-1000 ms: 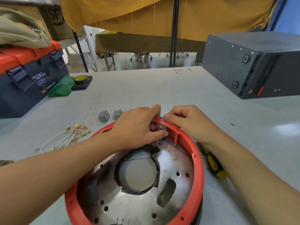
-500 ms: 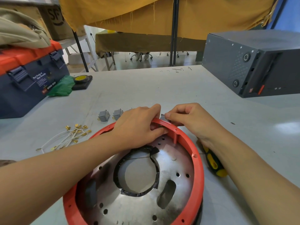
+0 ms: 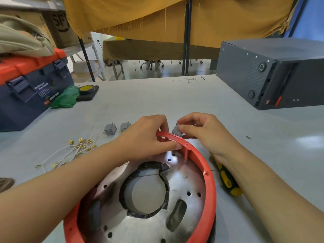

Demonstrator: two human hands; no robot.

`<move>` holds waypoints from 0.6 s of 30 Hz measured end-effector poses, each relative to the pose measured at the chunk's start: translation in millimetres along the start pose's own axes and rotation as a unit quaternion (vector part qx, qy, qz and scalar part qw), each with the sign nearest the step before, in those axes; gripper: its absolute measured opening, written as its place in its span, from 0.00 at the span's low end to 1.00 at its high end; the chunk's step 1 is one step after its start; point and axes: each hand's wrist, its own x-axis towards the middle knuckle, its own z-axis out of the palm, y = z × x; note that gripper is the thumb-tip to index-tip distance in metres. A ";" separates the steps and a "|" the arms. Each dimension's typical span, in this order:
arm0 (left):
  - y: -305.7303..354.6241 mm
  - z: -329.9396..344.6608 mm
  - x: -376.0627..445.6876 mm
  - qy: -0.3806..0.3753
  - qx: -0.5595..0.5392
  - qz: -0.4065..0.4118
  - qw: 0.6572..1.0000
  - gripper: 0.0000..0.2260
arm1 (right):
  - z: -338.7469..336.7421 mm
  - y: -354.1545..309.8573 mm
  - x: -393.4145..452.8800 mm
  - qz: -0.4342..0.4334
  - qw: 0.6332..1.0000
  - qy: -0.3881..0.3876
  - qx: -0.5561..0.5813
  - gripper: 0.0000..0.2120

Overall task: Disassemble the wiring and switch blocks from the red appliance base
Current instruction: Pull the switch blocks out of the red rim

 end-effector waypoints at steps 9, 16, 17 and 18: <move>-3.8 -19.8 14.8 -0.051 -0.230 -0.080 0.968 0.16 | 5.2 -4.9 -4.0 -0.041 0.998 -0.013 0.044 0.10; -14.7 -23.3 26.0 -0.027 -0.217 -0.091 0.972 0.09 | 3.9 -1.6 -2.8 -0.036 0.998 -0.041 0.017 0.12; -19.1 -25.4 28.1 -0.021 -0.212 -0.094 0.973 0.10 | 4.1 -1.7 -3.2 -0.036 0.998 -0.051 0.015 0.13; -24.1 -28.0 30.0 -0.011 -0.205 -0.099 0.974 0.11 | 4.4 -2.1 -3.7 -0.035 0.997 -0.062 0.007 0.14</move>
